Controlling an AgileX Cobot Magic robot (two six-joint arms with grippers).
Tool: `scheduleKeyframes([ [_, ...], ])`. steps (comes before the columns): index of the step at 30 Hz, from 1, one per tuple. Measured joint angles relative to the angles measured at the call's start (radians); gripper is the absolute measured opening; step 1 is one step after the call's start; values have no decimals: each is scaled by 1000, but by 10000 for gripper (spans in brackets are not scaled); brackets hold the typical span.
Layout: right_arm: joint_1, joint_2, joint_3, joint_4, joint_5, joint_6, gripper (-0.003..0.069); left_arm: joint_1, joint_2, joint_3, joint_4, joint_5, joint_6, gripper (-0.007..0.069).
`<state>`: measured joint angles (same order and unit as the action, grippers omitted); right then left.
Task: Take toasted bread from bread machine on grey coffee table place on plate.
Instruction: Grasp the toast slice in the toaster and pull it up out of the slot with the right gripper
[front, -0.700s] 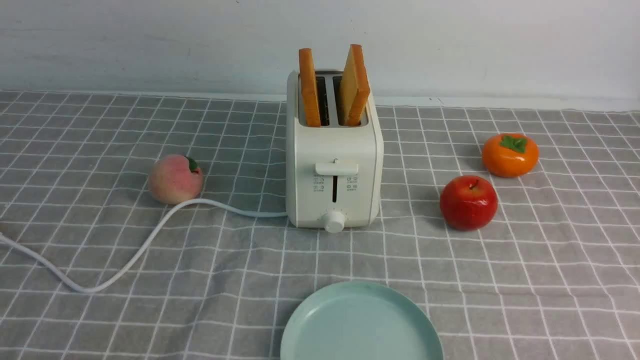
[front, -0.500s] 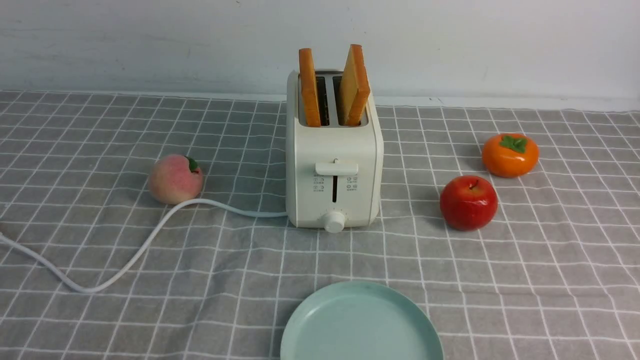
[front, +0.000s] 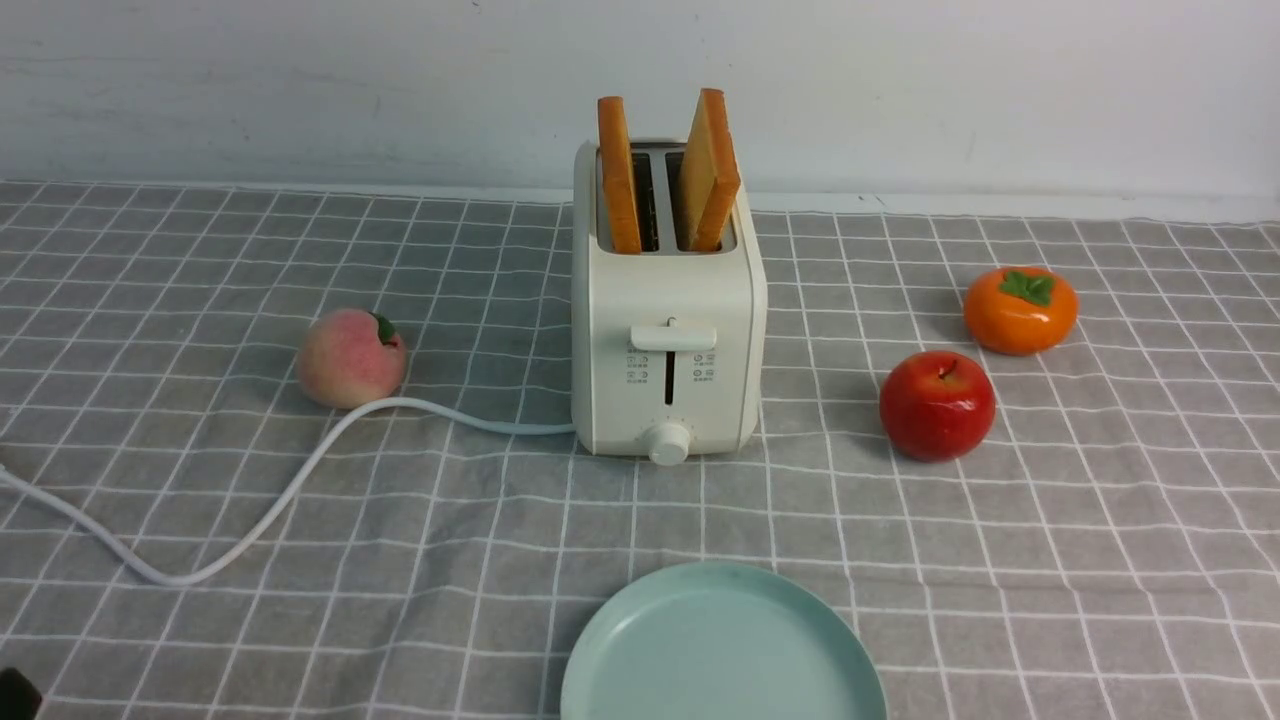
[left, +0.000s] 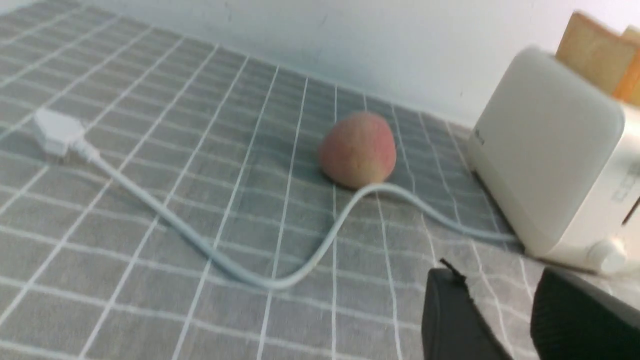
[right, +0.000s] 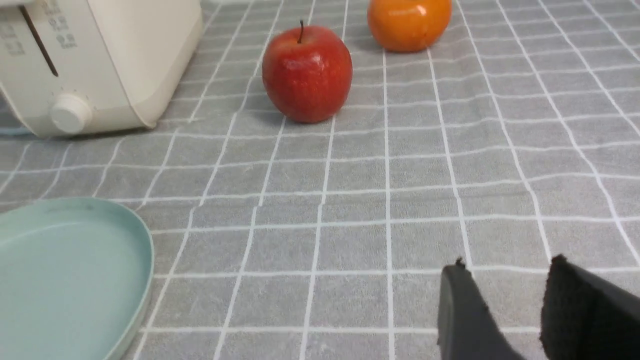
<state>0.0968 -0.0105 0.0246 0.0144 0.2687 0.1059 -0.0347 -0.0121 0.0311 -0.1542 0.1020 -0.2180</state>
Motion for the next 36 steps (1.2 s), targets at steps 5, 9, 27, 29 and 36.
scheduleKeyframes([
  [5, 0, 0, 0, 0, -162, 0, 239, 0, 0, 0, 0, -102, 0, 238],
  [9, 0, 0, 0, 0, -209, 0, 239, 0, 0, 0, 0, -102, -1, 238],
  [27, 0, 28, -56, 80, -608, 92, 239, 0, 0, -85, -31, -629, -163, 238],
  [29, 0, 59, -105, 89, -612, 94, 239, 0, 1, -137, -16, -624, -152, 238],
  [36, 0, 393, -588, 100, -483, 95, 239, 0, 255, -614, 0, -349, -166, 238],
])
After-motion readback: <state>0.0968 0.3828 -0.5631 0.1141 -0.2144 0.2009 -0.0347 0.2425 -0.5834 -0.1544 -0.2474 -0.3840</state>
